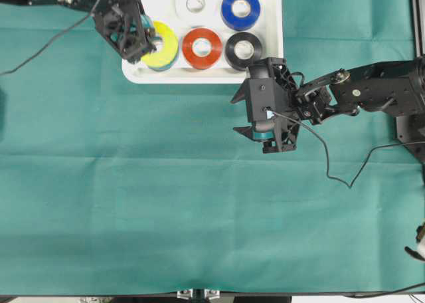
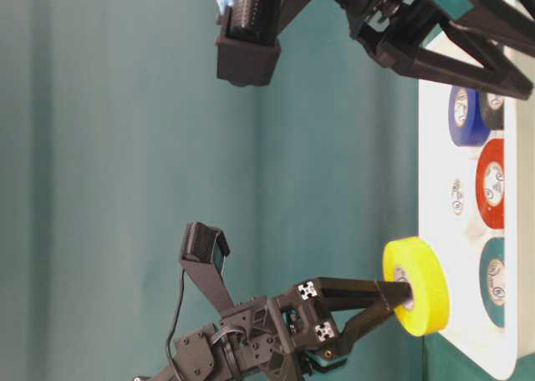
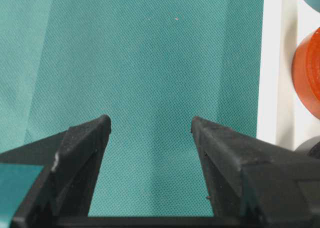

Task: Put the tape alternately from left to right into the white case.
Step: 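Lift the yellow roll and place it in the tray's top-left corner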

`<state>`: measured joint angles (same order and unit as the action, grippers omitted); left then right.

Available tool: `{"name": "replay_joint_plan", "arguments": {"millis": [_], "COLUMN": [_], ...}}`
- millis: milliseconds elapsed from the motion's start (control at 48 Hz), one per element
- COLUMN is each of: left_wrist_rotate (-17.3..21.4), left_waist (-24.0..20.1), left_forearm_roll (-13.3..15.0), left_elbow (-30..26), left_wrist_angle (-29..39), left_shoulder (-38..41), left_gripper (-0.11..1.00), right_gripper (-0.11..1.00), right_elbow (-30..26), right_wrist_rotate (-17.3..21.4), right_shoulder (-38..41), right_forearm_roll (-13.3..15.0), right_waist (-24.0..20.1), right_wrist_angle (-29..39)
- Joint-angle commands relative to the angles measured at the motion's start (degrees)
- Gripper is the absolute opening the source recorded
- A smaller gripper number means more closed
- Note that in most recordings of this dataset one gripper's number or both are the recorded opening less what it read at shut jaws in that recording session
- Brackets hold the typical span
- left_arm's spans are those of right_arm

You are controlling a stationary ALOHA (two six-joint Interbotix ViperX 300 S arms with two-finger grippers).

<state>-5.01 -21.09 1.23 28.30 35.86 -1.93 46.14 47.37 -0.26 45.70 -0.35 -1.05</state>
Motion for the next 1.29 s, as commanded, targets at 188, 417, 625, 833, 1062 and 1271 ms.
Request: {"name": "replay_joint_plan", "arguments": {"millis": [188, 417, 625, 833, 1062, 1271], "left_wrist_rotate": [1.58, 1.67, 1.67, 1.67, 4.48, 5.8], "left_waist": [-4.75, -8.61, -10.72, -10.81, -10.28, -9.84], "left_forearm_roll": [-0.09, -0.09, -0.09, -0.09, -0.09, 0.0], "left_elbow": [-0.97, -1.49, -1.49, -1.49, -1.49, -1.76], "left_wrist_angle": [-4.92, -6.5, -8.35, -10.63, -10.9, -11.16], "left_shoulder": [2.81, 5.98, 7.12, 7.56, 7.56, 7.47], "left_gripper": [-0.04, -0.04, -0.04, -0.04, -0.04, -0.04], "right_gripper": [0.74, 0.74, 0.74, 0.74, 0.74, 0.74], "right_elbow": [-1.05, -0.88, -1.05, -0.97, -0.97, -1.05], "right_wrist_rotate": [0.09, 0.09, 0.09, 0.09, 0.09, 0.09], "right_shoulder": [-0.62, -0.53, -0.62, -0.62, -0.53, -0.62], "right_forearm_roll": [0.0, 0.0, 0.0, 0.0, 0.0, 0.0], "right_waist": [-0.18, -0.18, -0.18, -0.18, -0.18, -0.18], "right_wrist_angle": [-0.35, -0.35, -0.35, -0.35, -0.35, -0.26]}}
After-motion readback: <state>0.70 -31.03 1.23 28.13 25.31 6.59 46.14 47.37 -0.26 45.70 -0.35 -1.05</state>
